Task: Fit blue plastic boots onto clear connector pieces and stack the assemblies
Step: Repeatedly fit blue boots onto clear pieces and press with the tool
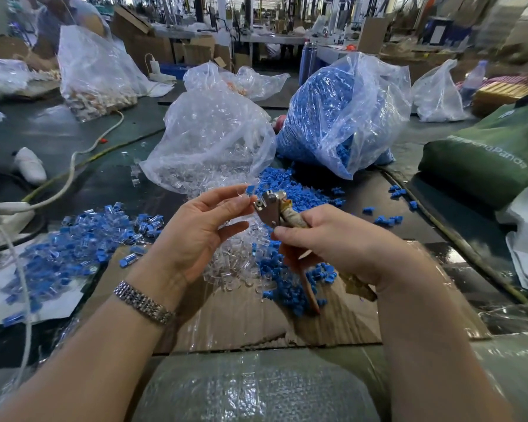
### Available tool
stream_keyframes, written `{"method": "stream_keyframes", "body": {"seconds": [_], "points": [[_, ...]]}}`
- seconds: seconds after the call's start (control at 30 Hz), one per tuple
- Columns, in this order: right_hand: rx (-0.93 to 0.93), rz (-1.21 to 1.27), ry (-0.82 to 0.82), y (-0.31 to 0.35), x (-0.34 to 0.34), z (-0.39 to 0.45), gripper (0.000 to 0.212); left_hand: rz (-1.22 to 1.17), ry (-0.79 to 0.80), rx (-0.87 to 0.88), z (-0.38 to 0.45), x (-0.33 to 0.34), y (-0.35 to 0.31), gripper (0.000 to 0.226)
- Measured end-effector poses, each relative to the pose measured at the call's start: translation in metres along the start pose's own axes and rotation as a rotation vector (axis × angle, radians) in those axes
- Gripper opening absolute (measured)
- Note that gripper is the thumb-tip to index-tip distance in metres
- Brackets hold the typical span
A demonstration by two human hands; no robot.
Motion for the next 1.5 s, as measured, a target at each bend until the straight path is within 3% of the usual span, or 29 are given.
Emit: {"method": "stream_keyframes", "body": {"seconds": [0.43,0.7,1.07,1.2,1.3,1.4,1.5], "points": [[-0.01,-0.021,0.029,0.005,0.01,0.0,0.032,0.18,0.013,0.076,0.0,0.007,-0.002,0.031],[0.004,-0.1,0.003,0.008,0.015,0.003,0.054,0.211,0.007,0.099,-0.001,0.004,-0.002,0.022],[0.001,-0.029,-0.011,0.008,0.005,-0.006,0.054,0.342,-0.109,0.194,-0.009,-0.019,-0.025,0.013],[0.055,-0.286,-0.321,0.001,-0.033,-0.018,0.043,0.885,-0.414,0.121,-0.018,-0.061,-0.049,0.015],[0.273,-0.558,-0.434,-0.018,-0.054,-0.015,0.038,1.352,-0.592,-0.059,-0.031,-0.084,-0.066,0.015],[0.5,-0.612,-0.458,-0.04,-0.063,-0.014,0.027,1.613,-0.629,-0.243,-0.046,-0.093,-0.068,0.011],[0.59,-0.612,-0.47,-0.048,-0.064,-0.016,0.031,1.632,-0.514,-0.176,-0.051,-0.083,-0.064,0.023]]}}
Point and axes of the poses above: each hand's wrist, its own z-axis towards the middle knuckle, its own x-axis out of the palm, y = z × x, the point moved 6 cm from there along z, towards the middle knuckle, and after that the axes turned 9 degrees about y, right-handed, at the moved point
